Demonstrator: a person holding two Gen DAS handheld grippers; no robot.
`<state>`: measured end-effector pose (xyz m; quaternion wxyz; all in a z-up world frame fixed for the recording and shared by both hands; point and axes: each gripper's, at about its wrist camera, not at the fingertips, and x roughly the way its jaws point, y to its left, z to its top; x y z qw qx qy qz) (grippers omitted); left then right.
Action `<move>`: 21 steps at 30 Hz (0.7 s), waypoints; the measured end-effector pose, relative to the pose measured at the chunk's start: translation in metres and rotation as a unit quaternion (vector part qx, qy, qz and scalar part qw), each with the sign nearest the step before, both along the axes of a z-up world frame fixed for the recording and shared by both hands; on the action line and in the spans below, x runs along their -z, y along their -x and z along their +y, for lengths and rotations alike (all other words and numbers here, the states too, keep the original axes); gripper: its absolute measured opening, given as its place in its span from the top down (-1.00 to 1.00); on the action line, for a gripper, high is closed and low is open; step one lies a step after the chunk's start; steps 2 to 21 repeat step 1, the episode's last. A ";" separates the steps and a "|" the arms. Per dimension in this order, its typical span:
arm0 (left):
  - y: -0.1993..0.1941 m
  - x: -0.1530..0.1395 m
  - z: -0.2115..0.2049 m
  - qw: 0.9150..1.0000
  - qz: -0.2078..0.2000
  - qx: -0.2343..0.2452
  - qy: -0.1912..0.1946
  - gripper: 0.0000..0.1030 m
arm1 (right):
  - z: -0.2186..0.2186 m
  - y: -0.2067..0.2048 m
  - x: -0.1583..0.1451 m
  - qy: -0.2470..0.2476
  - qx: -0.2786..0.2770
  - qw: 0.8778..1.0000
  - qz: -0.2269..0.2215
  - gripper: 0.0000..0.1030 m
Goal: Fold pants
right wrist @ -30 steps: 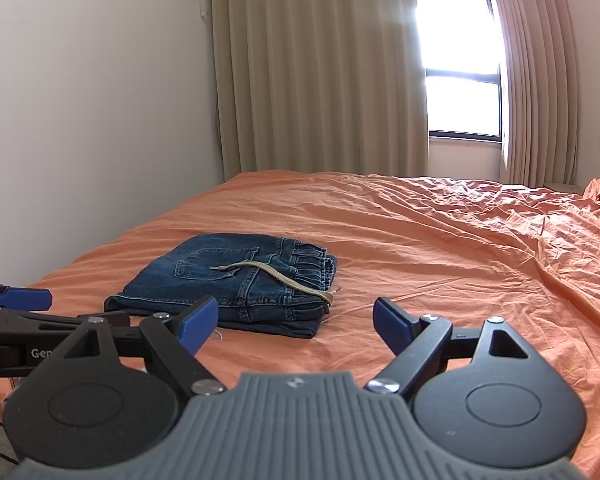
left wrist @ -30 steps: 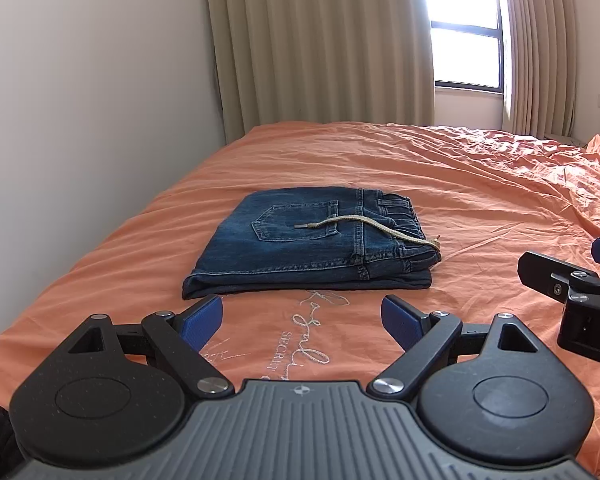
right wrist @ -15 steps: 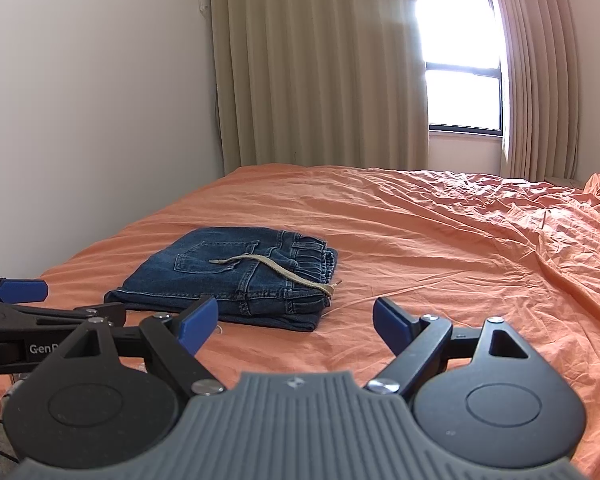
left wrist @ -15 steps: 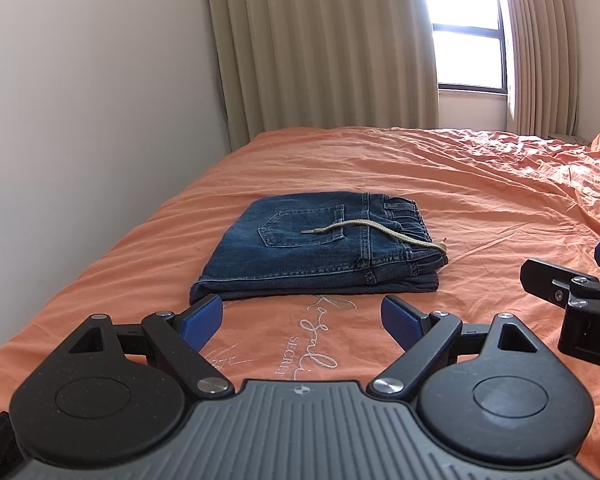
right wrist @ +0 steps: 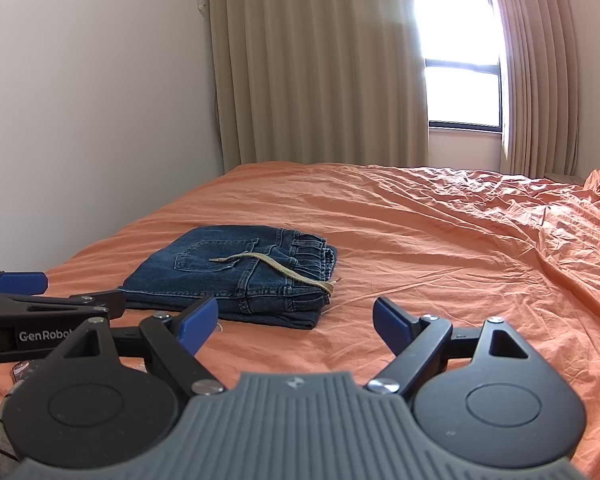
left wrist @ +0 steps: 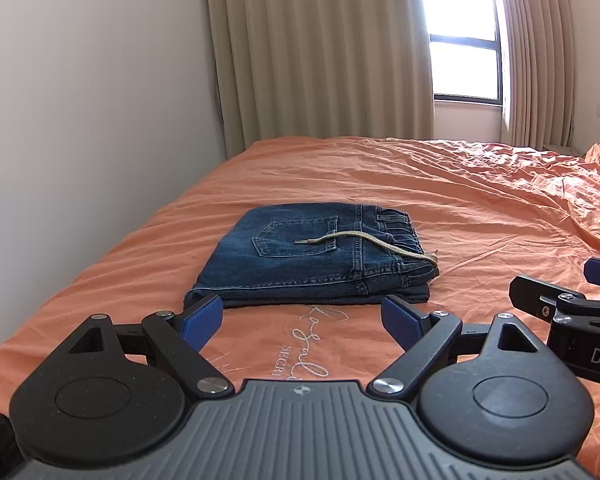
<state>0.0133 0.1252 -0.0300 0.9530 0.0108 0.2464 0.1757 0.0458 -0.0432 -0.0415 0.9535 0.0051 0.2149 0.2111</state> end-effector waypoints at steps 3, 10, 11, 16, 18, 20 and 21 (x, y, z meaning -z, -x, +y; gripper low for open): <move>0.000 0.000 0.000 1.000 0.000 0.000 0.001 -1.00 | 0.000 0.000 0.000 0.000 0.000 1.000 0.001 -0.58; 0.000 0.000 0.000 1.000 0.000 0.000 0.001 -1.00 | 0.000 0.000 0.000 0.000 0.000 1.000 0.001 -0.58; 0.000 0.000 0.000 1.000 0.000 0.000 0.001 -1.00 | 0.000 0.000 0.000 0.000 0.000 1.000 0.001 -0.58; 0.000 0.000 0.000 1.000 0.000 0.000 0.001 -1.00 | 0.000 0.000 0.000 0.000 0.000 1.000 0.001 -0.58; 0.000 0.000 0.000 1.000 0.000 0.000 0.001 -1.00 | 0.000 0.000 0.000 0.000 0.000 1.000 0.001 -0.58; 0.000 0.000 0.000 1.000 0.000 0.000 0.001 -1.00 | 0.000 0.000 0.000 0.000 0.000 1.000 0.001 -0.58; 0.000 0.000 0.000 1.000 0.000 0.000 0.001 -1.00 | 0.000 0.000 0.000 0.000 0.000 1.000 0.001 -0.58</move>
